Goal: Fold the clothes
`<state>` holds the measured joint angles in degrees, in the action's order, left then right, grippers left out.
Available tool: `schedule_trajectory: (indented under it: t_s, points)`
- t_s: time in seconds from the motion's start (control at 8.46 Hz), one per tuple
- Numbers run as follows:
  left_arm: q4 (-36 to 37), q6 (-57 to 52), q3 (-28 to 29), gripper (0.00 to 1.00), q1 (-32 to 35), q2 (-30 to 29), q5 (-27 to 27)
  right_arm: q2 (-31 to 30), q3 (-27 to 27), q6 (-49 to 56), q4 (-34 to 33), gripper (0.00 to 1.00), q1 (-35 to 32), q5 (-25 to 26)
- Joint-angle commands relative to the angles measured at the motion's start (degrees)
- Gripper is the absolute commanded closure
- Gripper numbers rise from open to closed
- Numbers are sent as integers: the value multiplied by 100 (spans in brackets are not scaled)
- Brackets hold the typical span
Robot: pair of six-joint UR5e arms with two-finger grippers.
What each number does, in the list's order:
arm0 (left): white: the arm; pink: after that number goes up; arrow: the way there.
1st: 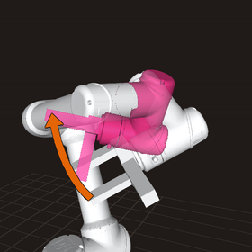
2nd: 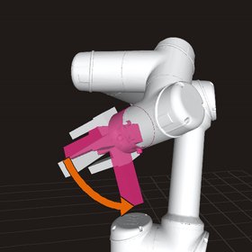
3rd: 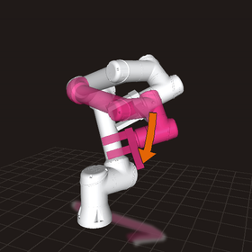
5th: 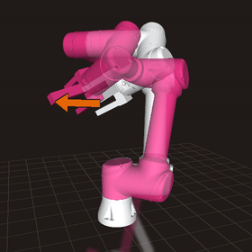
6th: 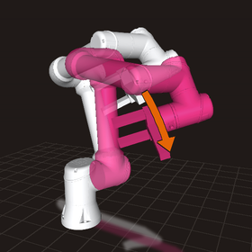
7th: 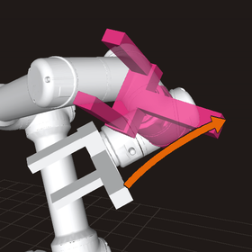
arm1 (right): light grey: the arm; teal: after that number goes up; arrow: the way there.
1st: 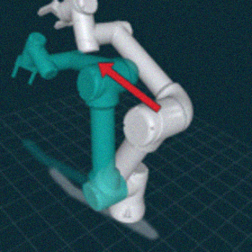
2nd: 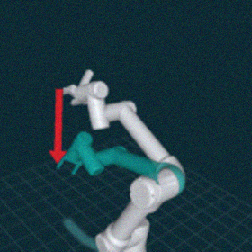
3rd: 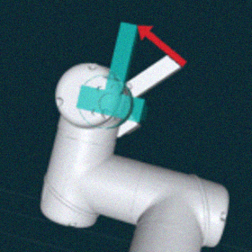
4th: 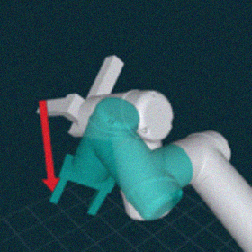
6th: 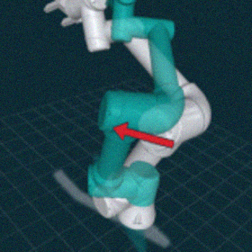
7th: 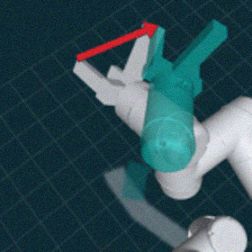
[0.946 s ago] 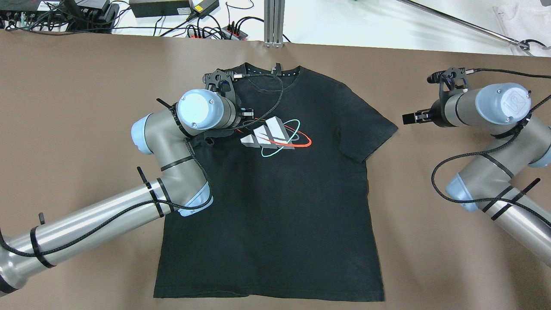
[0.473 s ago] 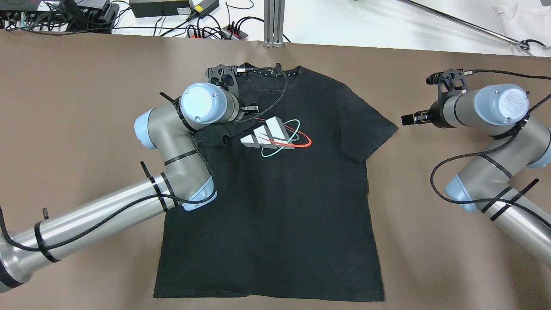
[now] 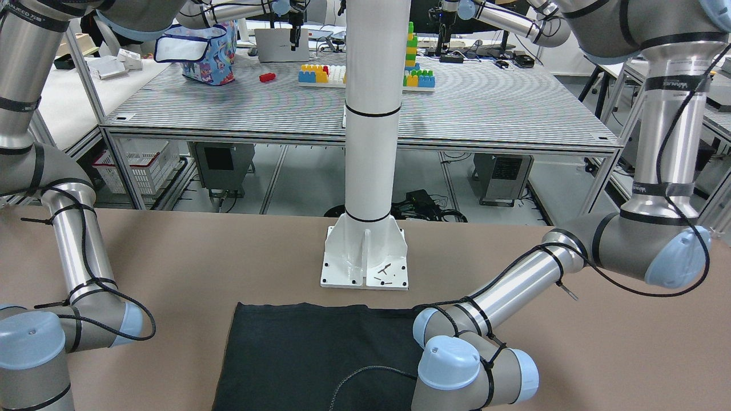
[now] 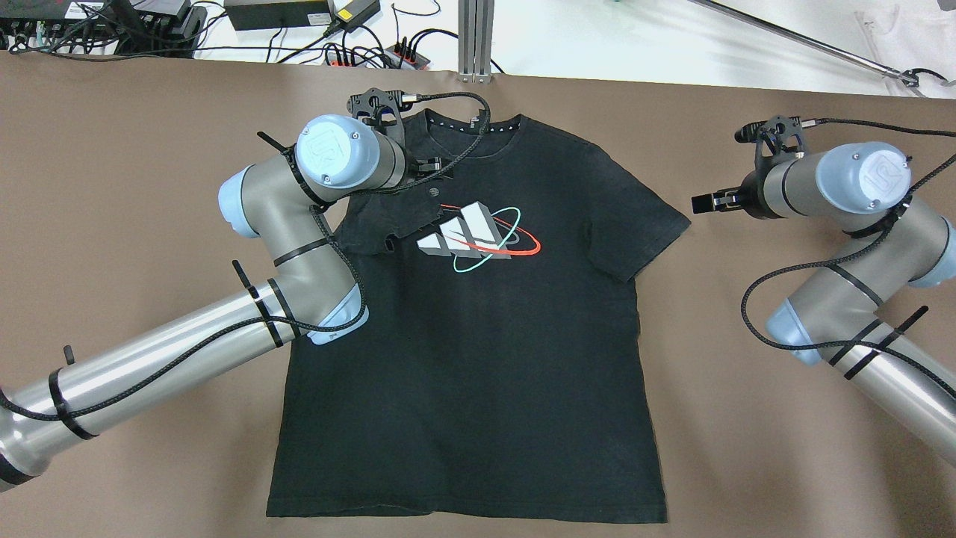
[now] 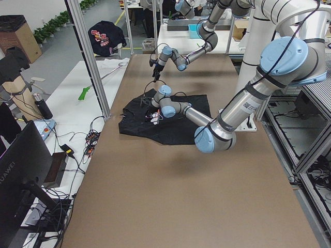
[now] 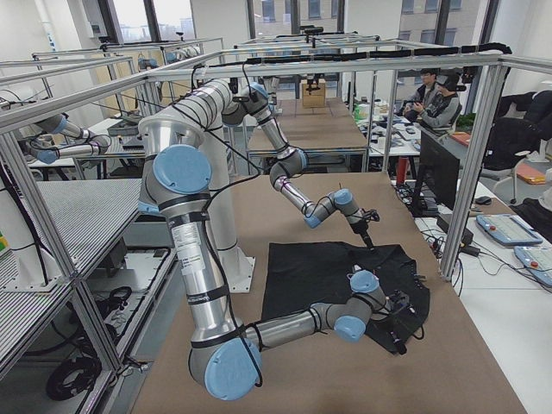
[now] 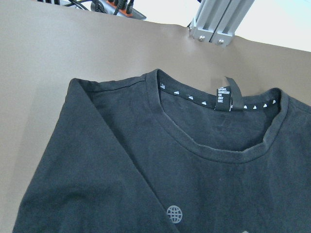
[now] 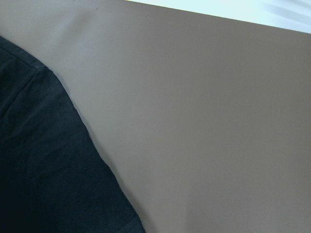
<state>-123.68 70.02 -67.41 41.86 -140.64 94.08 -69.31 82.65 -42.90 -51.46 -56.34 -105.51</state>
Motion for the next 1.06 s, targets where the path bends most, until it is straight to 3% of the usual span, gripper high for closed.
schedule_trajectory:
  t_s: [0.0, 0.12, 0.47, 0.95]
  points:
    - [-7, -6, -9, 0, 15, 10, 32, 259, -239, -788, 30, 9, 88, 91]
    - [-7, -15, -9, 0, 15, 10, 23, 260, -353, -868, 153, 11, 289, 440]
    - [-7, -15, -9, 0, 7, 10, 14, 163, -574, -1439, 759, 19, 606, 829]
    - [-7, -15, -9, 0, 15, 28, 5, 163, -1207, -1510, 1595, 28, 704, 971]
